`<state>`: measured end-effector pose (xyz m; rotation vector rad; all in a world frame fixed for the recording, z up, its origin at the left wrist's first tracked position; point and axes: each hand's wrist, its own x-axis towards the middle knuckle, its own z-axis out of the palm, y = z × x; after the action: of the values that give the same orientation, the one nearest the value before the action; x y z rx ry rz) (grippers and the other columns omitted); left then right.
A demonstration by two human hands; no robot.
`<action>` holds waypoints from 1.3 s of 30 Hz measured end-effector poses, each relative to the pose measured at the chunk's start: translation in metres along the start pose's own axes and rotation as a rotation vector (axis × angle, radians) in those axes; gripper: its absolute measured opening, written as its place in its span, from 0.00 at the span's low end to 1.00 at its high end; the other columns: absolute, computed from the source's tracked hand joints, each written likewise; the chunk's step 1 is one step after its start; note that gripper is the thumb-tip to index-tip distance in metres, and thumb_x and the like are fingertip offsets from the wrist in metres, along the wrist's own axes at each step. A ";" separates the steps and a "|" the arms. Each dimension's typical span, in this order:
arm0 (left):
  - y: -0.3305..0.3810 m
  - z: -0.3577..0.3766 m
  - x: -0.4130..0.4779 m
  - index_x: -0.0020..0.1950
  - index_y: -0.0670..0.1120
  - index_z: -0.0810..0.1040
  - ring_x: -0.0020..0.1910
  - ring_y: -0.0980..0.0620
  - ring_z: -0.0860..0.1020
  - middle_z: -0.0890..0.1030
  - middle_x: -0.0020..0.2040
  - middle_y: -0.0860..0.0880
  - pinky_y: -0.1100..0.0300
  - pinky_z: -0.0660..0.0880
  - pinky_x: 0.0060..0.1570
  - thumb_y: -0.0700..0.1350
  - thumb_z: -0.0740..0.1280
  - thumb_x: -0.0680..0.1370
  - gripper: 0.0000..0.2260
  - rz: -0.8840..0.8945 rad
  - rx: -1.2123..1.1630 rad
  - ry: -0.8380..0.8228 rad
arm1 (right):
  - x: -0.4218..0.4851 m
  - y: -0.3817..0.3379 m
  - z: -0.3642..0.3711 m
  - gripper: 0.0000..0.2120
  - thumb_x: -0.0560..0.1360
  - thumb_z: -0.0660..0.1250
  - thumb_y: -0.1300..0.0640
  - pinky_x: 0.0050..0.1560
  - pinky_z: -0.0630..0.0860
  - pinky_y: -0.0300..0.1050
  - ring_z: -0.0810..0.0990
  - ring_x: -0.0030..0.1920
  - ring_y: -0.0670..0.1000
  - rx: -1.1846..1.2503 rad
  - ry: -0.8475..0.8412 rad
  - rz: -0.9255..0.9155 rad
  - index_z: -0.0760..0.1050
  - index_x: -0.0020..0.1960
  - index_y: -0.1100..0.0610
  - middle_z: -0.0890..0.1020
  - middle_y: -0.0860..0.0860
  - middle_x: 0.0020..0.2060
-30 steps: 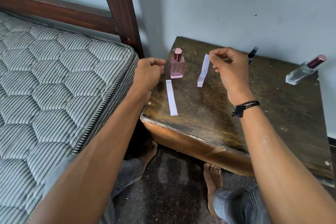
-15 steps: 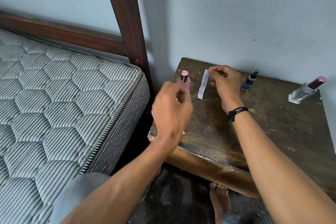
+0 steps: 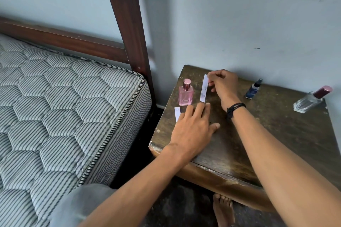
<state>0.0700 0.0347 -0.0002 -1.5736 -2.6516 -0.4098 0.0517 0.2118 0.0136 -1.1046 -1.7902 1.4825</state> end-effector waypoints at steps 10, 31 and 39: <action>-0.001 0.000 0.015 0.83 0.44 0.49 0.75 0.43 0.61 0.53 0.83 0.47 0.48 0.65 0.72 0.71 0.45 0.77 0.43 -0.038 0.037 -0.159 | 0.014 -0.007 0.011 0.06 0.74 0.72 0.59 0.23 0.66 0.37 0.75 0.24 0.45 -0.015 0.008 0.108 0.81 0.39 0.54 0.81 0.48 0.29; 0.002 0.000 0.022 0.81 0.40 0.55 0.74 0.42 0.63 0.59 0.81 0.43 0.50 0.66 0.72 0.71 0.50 0.77 0.44 -0.130 0.106 -0.147 | 0.029 0.012 0.022 0.11 0.74 0.72 0.56 0.46 0.84 0.50 0.85 0.39 0.52 -0.299 0.057 -0.021 0.81 0.33 0.46 0.86 0.46 0.35; 0.001 0.001 0.020 0.80 0.38 0.58 0.71 0.41 0.66 0.63 0.80 0.42 0.50 0.68 0.70 0.71 0.48 0.76 0.45 -0.120 0.109 -0.121 | 0.023 0.013 0.021 0.04 0.77 0.71 0.55 0.46 0.76 0.41 0.81 0.43 0.45 -0.364 0.075 -0.078 0.85 0.44 0.50 0.86 0.45 0.44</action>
<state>0.0609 0.0525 0.0023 -1.4577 -2.8141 -0.1752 0.0256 0.2216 -0.0062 -1.2268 -2.0762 1.0799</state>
